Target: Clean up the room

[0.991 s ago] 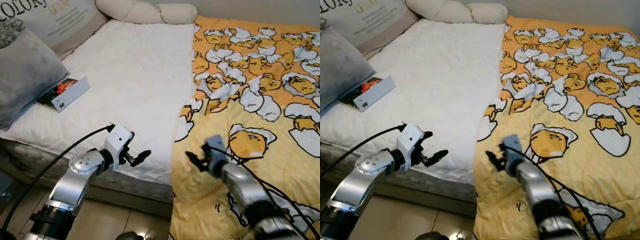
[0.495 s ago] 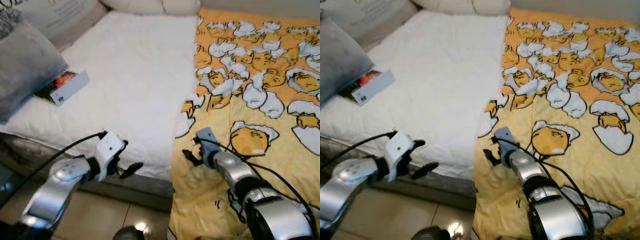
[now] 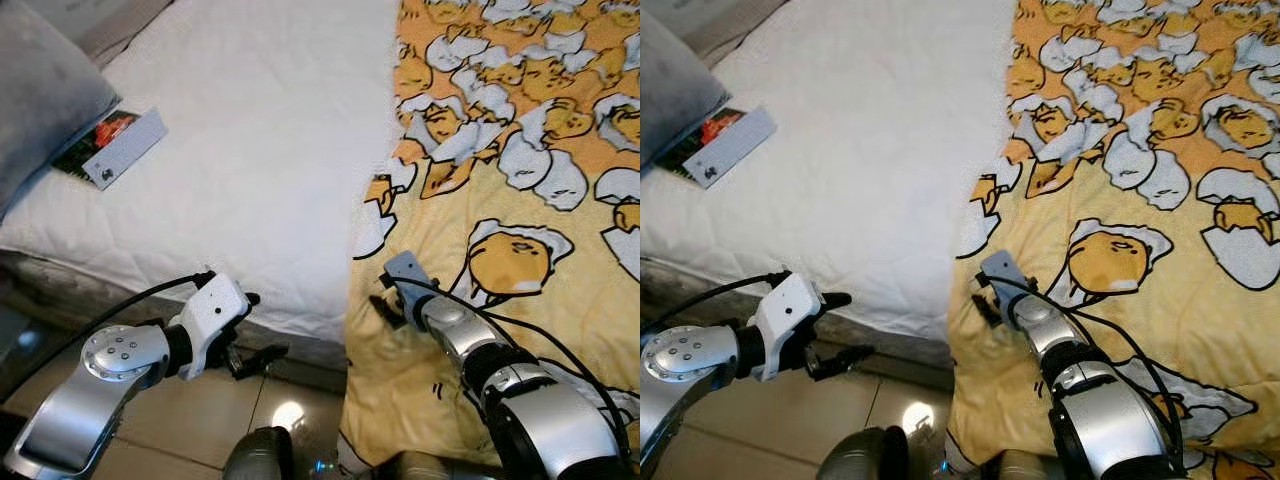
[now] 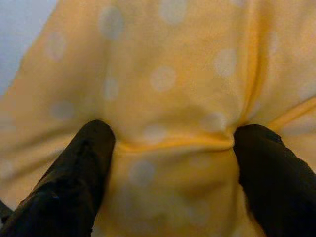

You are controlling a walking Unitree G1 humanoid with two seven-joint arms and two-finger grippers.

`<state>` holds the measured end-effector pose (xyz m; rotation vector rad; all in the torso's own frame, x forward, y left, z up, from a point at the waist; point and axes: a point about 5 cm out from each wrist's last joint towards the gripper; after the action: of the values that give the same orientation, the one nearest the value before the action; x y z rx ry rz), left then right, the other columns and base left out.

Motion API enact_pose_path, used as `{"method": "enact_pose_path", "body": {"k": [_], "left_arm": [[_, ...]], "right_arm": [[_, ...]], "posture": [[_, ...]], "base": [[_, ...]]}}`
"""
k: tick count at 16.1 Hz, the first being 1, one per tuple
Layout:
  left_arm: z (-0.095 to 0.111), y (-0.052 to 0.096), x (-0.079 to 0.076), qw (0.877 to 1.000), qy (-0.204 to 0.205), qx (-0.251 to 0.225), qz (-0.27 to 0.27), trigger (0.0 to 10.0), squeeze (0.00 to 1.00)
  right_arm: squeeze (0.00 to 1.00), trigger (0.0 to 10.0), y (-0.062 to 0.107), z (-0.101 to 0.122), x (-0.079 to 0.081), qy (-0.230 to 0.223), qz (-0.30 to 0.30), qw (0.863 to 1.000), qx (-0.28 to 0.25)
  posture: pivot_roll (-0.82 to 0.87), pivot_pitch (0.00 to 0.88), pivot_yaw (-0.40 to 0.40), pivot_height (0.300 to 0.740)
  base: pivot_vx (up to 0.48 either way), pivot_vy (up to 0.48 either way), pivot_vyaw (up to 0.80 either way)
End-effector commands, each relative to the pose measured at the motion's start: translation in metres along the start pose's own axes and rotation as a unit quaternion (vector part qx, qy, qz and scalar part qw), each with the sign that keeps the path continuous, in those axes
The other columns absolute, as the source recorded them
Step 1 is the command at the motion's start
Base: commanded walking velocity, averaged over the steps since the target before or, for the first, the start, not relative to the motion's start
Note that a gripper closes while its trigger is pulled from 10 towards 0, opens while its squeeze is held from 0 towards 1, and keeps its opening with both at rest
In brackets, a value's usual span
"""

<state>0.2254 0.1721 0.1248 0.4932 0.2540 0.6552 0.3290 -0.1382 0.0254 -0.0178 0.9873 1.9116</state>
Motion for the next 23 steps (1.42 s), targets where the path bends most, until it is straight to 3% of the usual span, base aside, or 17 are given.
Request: {"method": "enact_pose_path", "body": {"k": [1, 7, 14, 18, 22, 23], "left_arm": [[-0.001, 0.001, -0.004, 1.0, -0.001, 0.005, -0.011, 10.0, 0.35], [-0.005, -0.009, -0.018, 0.999, 0.008, 0.015, -0.038, 10.0, 0.35], [-0.002, -0.015, -0.014, 0.999, 0.009, 0.01, -0.045, 10.0, 0.35], [0.0, -0.024, -0.006, 0.999, 0.012, -0.001, -0.039, 10.0, 0.34], [0.004, -0.032, -0.002, 0.999, 0.008, -0.011, -0.034, 10.0, 0.35], [0.005, -0.035, 0.0, 0.999, 0.004, -0.012, -0.031, 10.0, 0.34]], "right_arm": [[0.0, 0.0, 0.001, -0.016, 0.006, -0.004, 0.009, 0.999, 0.034], [0.0, 0.0, 0.004, -0.022, -0.004, -0.006, 0.011, 0.999, 0.03], [0.0, 0.0, 0.005, -0.015, -0.004, -0.01, 0.039, 0.999, -0.001], [0.0, 0.0, 0.005, -0.008, -0.002, -0.064, 0.072, 0.994, -0.049], [0.0, 0.0, 0.01, -0.01, -0.004, -0.081, 0.1, 0.988, -0.089], [0.0, 0.0, 0.013, -0.006, -0.005, -0.093, 0.122, 0.98, -0.123]], "posture": [[0.16, 0.244, 0.041, 0.74], [0.11, 0.199, 0.023, 0.74], [0.07, 0.142, 0.026, 0.74], [0.04, 0.073, 0.04, 0.74], [0.02, 0.039, 0.045, 0.74], [0.02, 0.025, 0.05, 0.74]], "base": [[0.0, 0.0, 0.0], [0.0, 0.0, 0.0], [0.0, 0.0, 0.0], [0.0, 0.0, 0.0], [0.0, 0.0, 0.0], [0.0, 0.0, 0.0]]}}
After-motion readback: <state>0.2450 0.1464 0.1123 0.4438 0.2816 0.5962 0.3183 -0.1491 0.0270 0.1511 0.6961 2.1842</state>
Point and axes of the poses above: a point about 5 cm out from each wrist's last joint towards the gripper, its own y axis pointing back from the gripper into the wrist, its own z axis along the axis of the wrist's last joint, x = y × z, and after that the axes turned 13 degrees about y, right-handed
